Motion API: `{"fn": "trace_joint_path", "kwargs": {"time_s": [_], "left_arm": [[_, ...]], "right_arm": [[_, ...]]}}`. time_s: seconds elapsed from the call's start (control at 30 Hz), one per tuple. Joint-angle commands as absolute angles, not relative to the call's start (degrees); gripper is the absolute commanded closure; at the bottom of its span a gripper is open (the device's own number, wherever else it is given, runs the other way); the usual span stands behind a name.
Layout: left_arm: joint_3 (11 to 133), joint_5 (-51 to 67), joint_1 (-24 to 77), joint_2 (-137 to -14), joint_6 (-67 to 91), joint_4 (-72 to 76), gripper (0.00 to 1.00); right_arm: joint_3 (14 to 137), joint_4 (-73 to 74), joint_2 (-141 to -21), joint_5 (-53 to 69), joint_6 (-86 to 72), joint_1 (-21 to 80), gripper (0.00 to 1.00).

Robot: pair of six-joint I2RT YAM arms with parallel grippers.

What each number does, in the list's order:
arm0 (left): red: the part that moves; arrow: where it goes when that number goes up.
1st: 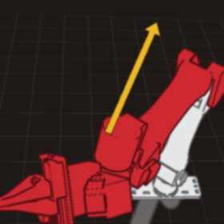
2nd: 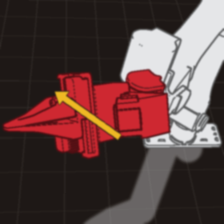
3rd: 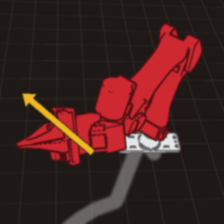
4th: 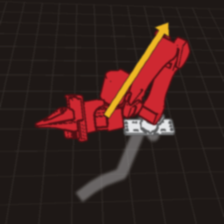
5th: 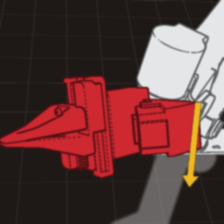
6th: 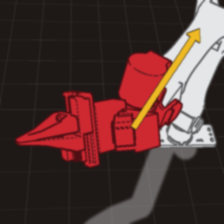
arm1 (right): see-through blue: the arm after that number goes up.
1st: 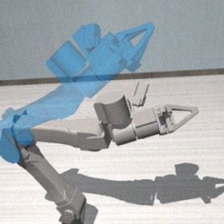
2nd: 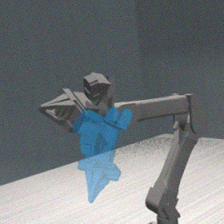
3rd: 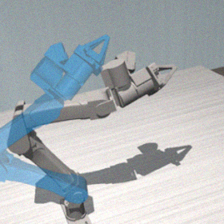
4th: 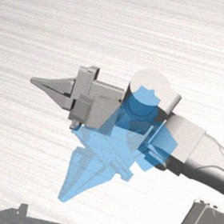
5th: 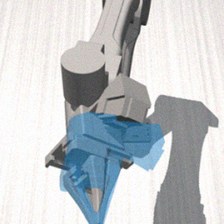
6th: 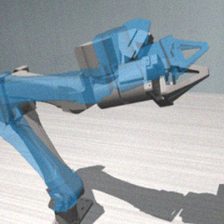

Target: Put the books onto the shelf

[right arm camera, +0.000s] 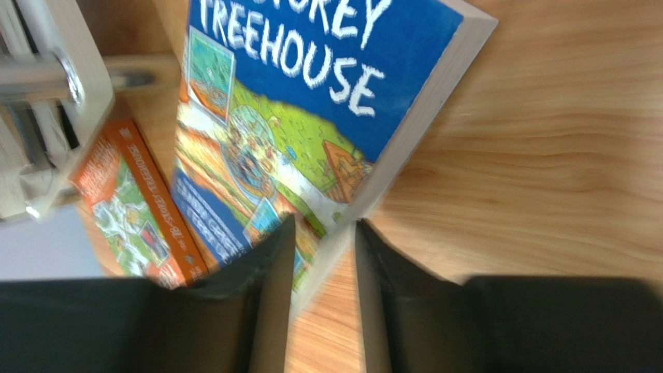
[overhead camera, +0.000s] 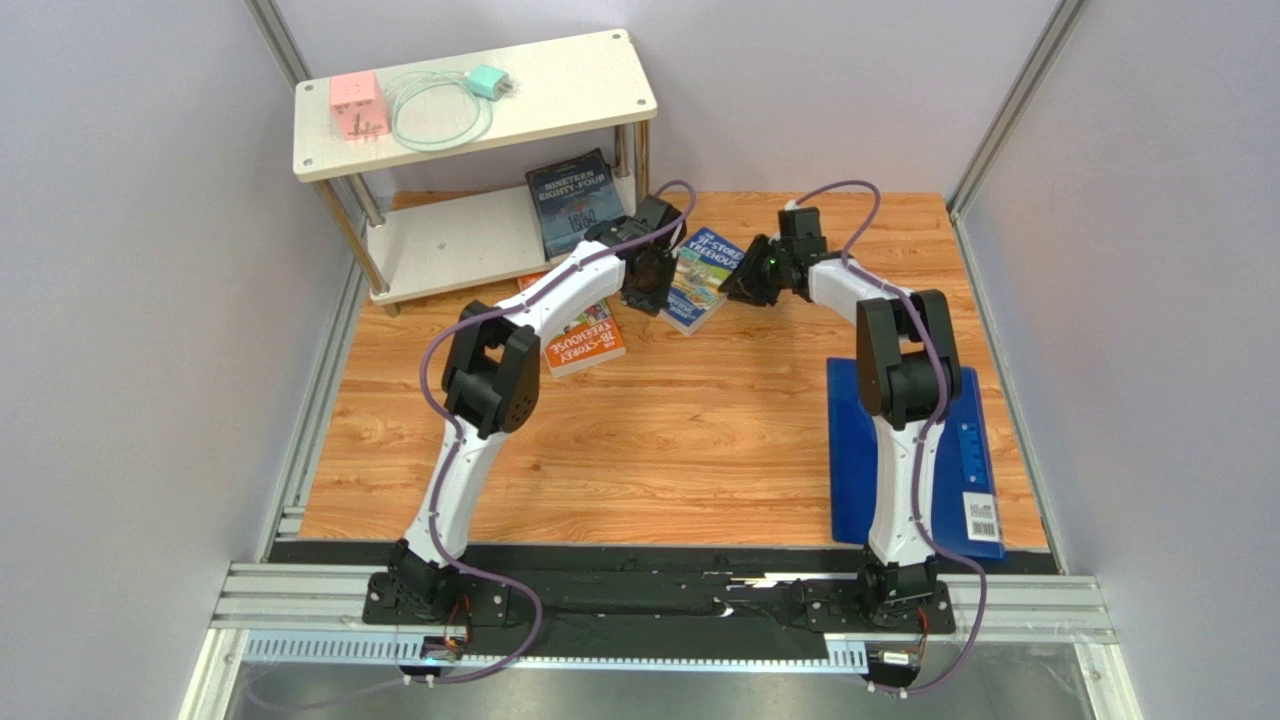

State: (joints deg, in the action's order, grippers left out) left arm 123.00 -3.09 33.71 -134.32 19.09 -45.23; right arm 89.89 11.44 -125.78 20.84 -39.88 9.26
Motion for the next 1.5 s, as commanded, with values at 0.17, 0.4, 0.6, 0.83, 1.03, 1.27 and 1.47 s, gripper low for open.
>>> {"fn": "trace_joint_path", "kwargs": {"time_s": [0.17,0.4,0.6,0.83,1.03,1.27,1.47], "left_arm": [[120.1,-4.7,34.4,-130.9,17.3,-45.4,1.0],[117.1,-6.1,34.1,-129.8,17.2,-44.8,1.0],[115.1,-6.5,33.6,-129.2,17.3,-44.4,1.0],[111.1,-9.2,33.4,-125.5,18.4,-41.5,1.0],[109.9,-13.4,33.4,-124.6,18.4,-40.0,1.0],[117.8,-11.8,33.4,-129.2,17.6,-41.2,1.0],[128.2,-8.7,33.5,-135.5,17.1,-47.2,1.0]], "right_arm": [[96.9,27.4,-130.3,5.8,-28.5,14.9,1.0],[83.9,20.2,-120.9,4.4,-26.3,15.4,1.0],[80.1,24.7,-115.9,5.4,-23.1,16.3,1.0],[73.2,30.8,-109.0,5.4,-20.9,18.8,1.0],[69.0,35.2,-103.2,2.1,-19.2,19.4,1.0],[69.0,30.9,-99.8,-1.7,-21.9,19.4,0.97],[75.8,30.5,-101.6,-10.9,-22.9,18.1,0.84]]}}
